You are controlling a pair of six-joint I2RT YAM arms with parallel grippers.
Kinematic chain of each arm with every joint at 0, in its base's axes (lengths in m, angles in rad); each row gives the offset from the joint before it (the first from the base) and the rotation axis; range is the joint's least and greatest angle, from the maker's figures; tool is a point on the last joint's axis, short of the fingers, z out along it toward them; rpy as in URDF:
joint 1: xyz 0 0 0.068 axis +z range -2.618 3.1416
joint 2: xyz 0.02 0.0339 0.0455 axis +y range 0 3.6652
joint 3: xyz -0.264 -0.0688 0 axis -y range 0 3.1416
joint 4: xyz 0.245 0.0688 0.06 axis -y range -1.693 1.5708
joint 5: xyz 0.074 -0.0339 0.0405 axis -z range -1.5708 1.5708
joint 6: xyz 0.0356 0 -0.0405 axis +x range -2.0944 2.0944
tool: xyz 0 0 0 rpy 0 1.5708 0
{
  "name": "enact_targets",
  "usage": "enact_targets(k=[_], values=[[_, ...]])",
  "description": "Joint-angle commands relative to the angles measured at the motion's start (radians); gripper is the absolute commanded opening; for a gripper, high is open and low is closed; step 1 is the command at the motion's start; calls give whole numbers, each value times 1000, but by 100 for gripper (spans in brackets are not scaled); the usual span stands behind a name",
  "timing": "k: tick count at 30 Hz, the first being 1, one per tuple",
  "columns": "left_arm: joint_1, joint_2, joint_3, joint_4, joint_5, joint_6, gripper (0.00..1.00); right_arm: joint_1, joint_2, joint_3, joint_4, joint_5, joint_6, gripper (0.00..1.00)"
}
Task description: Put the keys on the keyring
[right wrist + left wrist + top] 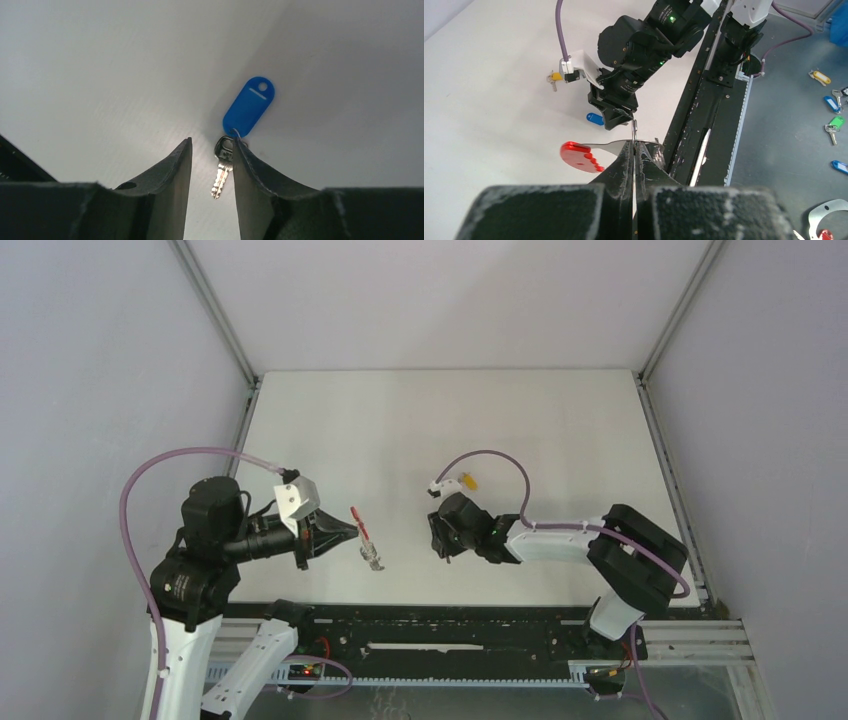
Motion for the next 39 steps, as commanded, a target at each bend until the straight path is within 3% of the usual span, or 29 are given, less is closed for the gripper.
enact_targets(k=[1,16,35,39], values=[[7,-5,0,13,41,-12,0,9,4,-2,74,116,-35,44],[7,-6,6,10,42,-10,0,-19,-28,-47,84,82,-32,47],[7,11,30,0,20,-2,0,-26,-9,-74,142,13,-48,29],[7,9,31,0,19,-7,0,-32,-7,-74,144,12,-45,21]])
